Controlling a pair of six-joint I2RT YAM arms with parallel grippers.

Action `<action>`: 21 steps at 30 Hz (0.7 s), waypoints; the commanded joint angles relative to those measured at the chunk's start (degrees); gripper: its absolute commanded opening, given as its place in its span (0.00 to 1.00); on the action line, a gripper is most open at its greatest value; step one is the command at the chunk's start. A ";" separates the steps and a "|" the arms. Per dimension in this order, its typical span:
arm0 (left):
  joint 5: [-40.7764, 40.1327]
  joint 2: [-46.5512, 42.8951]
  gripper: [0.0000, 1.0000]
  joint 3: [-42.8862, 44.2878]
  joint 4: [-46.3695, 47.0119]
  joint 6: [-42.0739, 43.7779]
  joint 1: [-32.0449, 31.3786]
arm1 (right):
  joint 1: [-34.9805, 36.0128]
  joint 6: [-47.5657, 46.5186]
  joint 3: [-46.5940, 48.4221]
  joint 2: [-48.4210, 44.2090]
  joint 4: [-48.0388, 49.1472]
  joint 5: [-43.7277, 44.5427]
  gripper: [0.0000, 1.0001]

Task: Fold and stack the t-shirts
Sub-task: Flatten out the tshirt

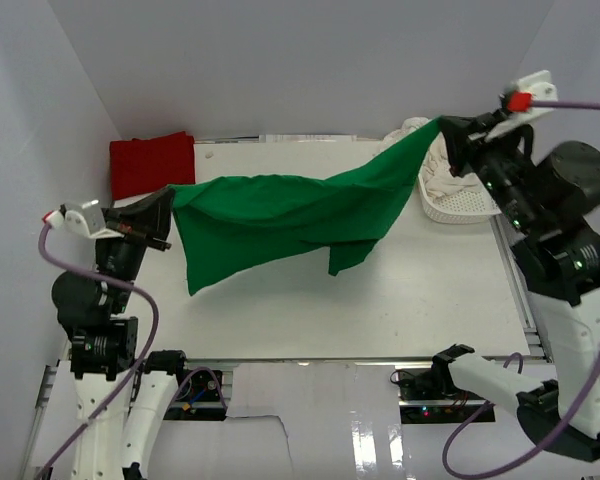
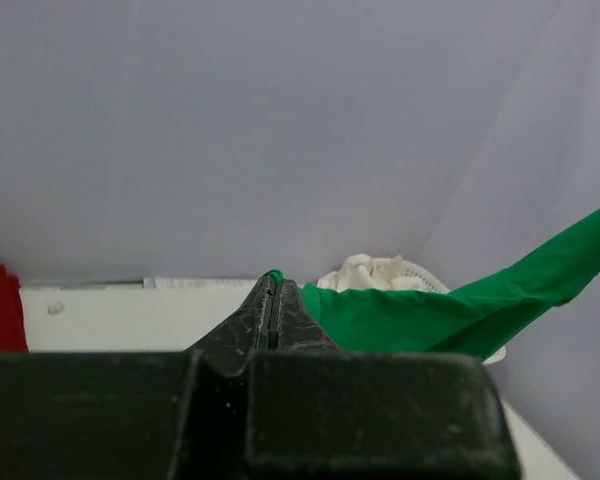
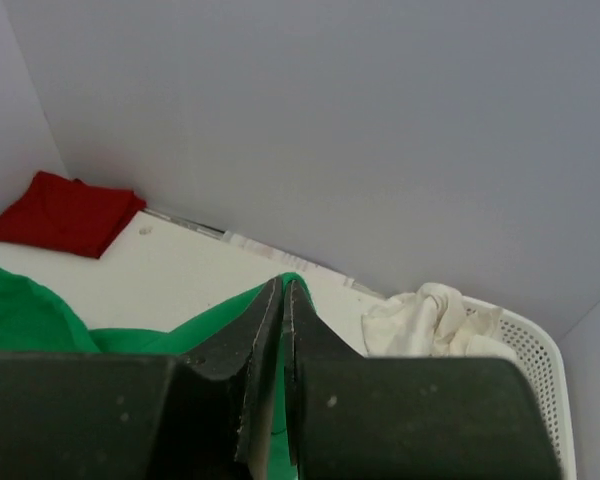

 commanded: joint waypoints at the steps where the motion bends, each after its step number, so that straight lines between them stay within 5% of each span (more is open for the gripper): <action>1: 1.07 -6.32 0.00 -0.29 1.57 -0.04 -0.33 | 0.18 -0.90 -2.09 -9.34 5.95 -0.92 0.08; 7: -0.24 -9.79 0.00 5.32 -0.02 1.37 -1.56 | -2.00 -0.81 2.36 -16.58 2.61 -7.16 0.08; 11: 2.04 -9.43 0.00 9.46 -0.82 -0.12 -1.56 | -14.02 1.21 17.46 -15.09 -2.41 -13.85 0.08; 16: 2.82 -7.42 0.00 17.89 -0.91 2.34 -1.56 | -19.40 8.22 20.75 -17.98 4.49 -19.21 0.08; 21: 5.64 -4.86 0.00 28.96 2.17 2.08 -1.39 | -32.50 14.92 17.22 -24.22 17.80 -23.88 0.08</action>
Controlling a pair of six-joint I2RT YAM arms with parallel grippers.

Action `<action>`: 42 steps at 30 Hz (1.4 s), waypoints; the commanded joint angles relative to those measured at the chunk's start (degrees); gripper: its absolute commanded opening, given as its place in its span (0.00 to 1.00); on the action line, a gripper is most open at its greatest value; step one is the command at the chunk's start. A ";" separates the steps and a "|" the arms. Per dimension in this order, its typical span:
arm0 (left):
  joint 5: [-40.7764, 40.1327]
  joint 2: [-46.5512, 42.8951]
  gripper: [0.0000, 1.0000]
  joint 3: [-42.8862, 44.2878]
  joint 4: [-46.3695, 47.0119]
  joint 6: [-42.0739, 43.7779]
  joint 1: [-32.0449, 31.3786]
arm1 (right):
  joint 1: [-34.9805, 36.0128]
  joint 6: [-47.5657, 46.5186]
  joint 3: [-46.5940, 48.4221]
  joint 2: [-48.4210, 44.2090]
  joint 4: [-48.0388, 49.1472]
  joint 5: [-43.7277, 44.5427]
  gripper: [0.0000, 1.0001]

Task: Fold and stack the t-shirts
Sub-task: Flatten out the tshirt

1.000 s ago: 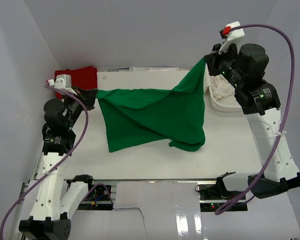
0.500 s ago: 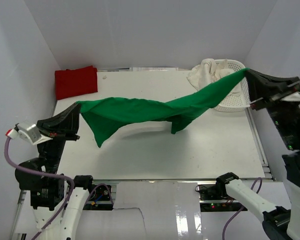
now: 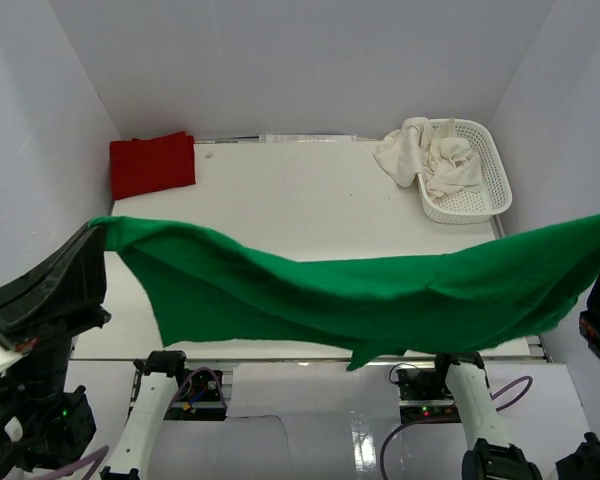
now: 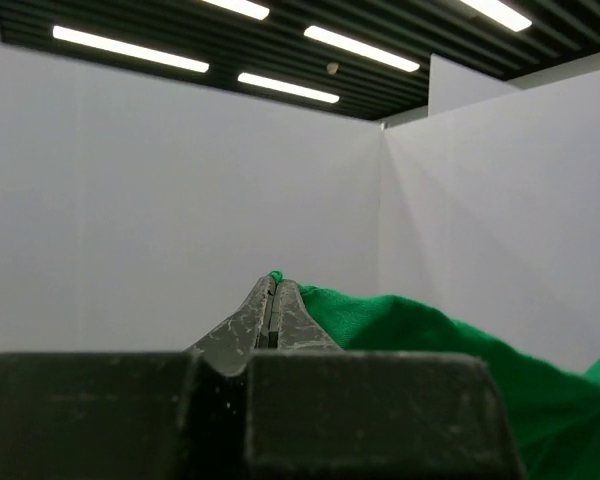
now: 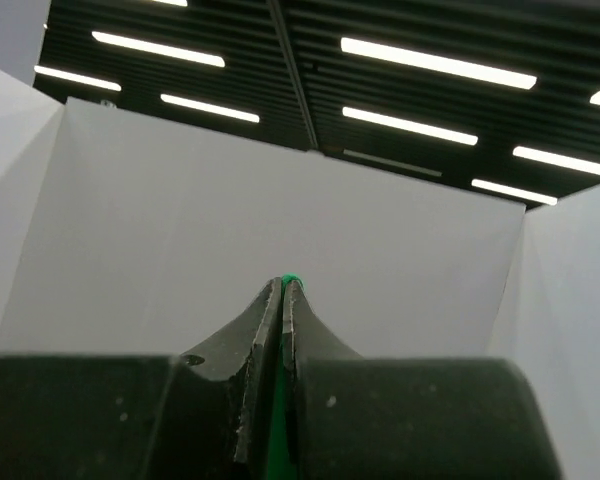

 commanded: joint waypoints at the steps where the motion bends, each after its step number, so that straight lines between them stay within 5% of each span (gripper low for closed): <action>1: 1.82 0.95 0.00 5.49 2.21 0.53 0.12 | -4.73 6.64 0.90 -1.51 10.85 -4.54 0.08; 9: 1.38 -5.19 0.00 5.24 -6.13 -0.44 0.65 | -6.22 9.99 -7.78 -8.37 19.99 -3.04 0.08; 22: -7.13 -13.73 0.00 -19.27 -10.18 -1.06 1.09 | -8.42 13.06 -28.87 -8.57 21.41 -6.98 0.08; 27: -9.96 -10.31 0.00 -28.86 -5.37 -1.84 1.09 | -9.92 13.50 -36.52 -2.85 19.47 -13.06 0.08; 42: -9.70 14.04 0.00 -33.69 13.45 1.41 1.09 | -7.74 10.00 -45.13 19.12 26.23 -15.44 0.08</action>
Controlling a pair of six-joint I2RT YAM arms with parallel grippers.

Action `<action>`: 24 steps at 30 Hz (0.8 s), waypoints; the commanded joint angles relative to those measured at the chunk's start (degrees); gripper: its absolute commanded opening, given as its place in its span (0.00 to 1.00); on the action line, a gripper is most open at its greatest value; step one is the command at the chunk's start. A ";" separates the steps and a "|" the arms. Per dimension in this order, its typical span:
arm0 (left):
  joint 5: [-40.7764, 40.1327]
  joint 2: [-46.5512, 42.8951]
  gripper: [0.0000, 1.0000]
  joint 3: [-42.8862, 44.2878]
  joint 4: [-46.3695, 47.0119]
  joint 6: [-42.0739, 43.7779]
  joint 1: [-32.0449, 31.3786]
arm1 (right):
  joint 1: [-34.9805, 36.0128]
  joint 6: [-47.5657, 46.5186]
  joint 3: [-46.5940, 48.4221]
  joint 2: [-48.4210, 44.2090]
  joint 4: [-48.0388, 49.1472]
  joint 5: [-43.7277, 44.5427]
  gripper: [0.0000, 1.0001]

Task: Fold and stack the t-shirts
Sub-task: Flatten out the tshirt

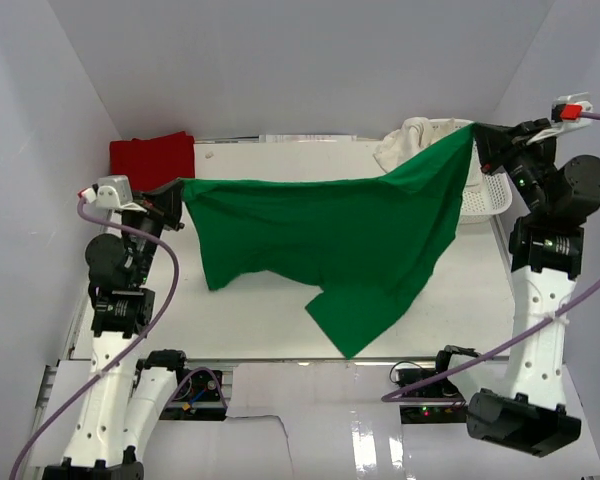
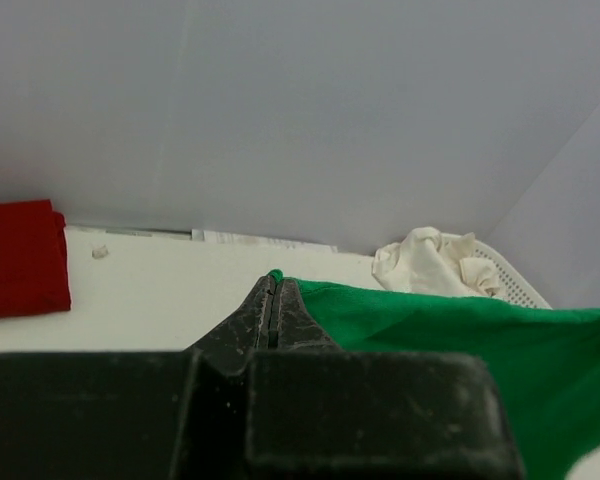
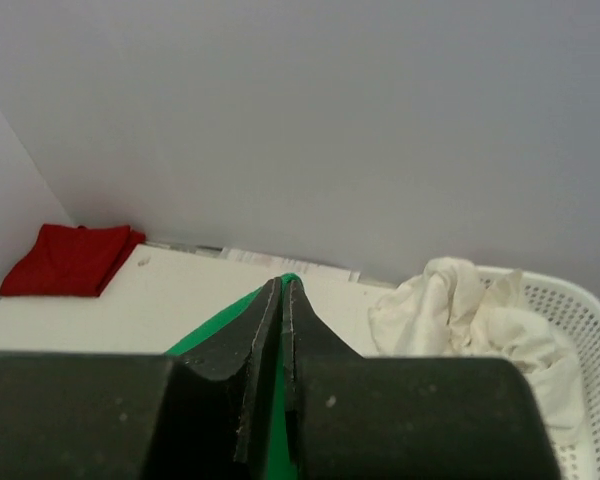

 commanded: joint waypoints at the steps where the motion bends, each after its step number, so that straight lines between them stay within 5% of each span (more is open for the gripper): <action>1: 0.29 2.76 0.00 -4.21 6.64 0.40 0.32 | 2.92 -2.40 -2.71 3.70 4.25 -1.08 0.08; 5: 1.35 6.01 0.00 -12.48 14.09 -1.27 0.32 | 14.14 -7.68 -11.92 8.10 5.29 7.79 0.08; 10: -0.84 14.01 0.00 -14.87 18.77 1.45 0.32 | 20.06 -8.20 -13.11 18.90 11.53 11.05 0.08; 17: 0.82 27.99 0.00 -3.37 23.52 3.83 0.41 | 26.03 -13.56 5.08 34.02 4.70 12.02 0.08; 24: 7.41 24.32 0.00 8.06 21.94 0.05 0.41 | 40.61 -27.36 23.97 32.81 -10.16 26.77 0.08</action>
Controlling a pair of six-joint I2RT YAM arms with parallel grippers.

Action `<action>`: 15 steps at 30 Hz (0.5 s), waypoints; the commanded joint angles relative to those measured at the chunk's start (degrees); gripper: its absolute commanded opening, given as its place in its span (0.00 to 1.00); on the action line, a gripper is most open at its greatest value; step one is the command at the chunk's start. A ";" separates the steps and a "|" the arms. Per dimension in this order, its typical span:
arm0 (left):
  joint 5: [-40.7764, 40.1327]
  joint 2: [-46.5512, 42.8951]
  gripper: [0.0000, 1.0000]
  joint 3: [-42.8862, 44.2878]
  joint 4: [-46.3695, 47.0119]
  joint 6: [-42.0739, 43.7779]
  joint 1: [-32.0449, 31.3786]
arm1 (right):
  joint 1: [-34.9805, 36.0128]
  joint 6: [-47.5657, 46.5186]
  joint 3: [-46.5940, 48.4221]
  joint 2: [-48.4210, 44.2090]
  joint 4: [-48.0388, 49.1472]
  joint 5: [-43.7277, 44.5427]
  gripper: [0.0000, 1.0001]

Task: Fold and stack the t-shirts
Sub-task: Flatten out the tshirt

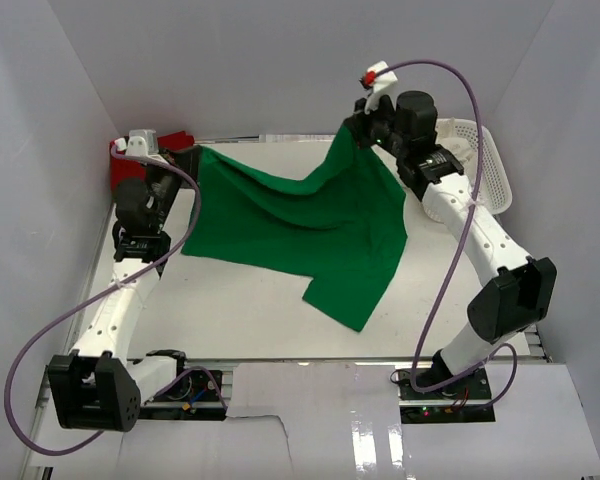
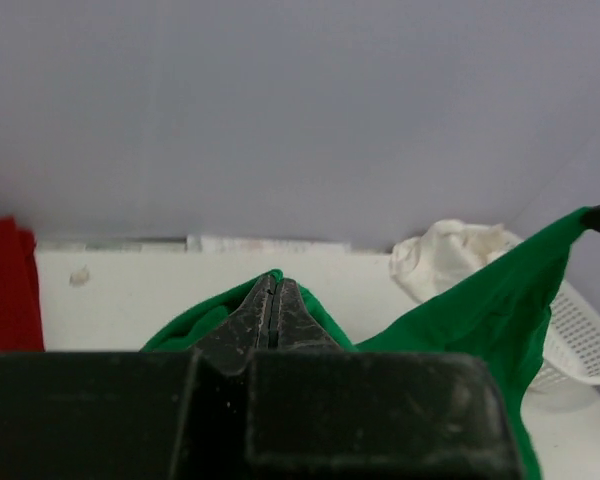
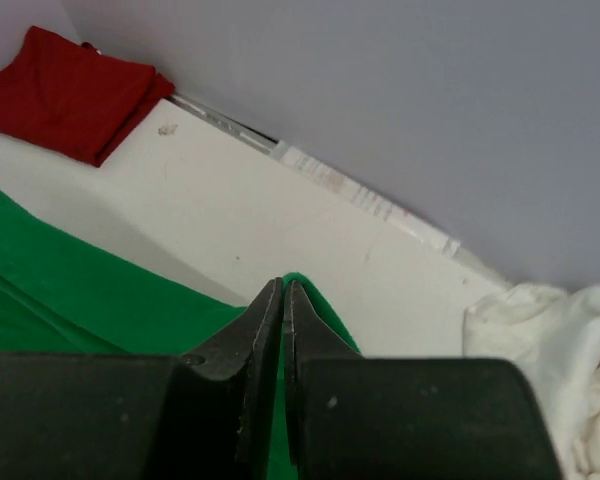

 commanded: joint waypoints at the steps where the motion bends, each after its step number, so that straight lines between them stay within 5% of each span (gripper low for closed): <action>1: 4.99 -7.83 0.00 4.68 3.05 -1.87 0.28 | 8.54 -9.99 11.34 -4.72 -5.73 10.95 0.08; 6: 11.32 -17.34 0.00 8.11 3.05 -1.17 0.10 | 22.07 -18.59 15.25 -12.62 -4.00 23.79 0.08; 15: 12.03 -31.67 0.00 8.56 0.78 -1.53 0.01 | 54.50 -40.39 4.80 -28.36 13.32 51.20 0.08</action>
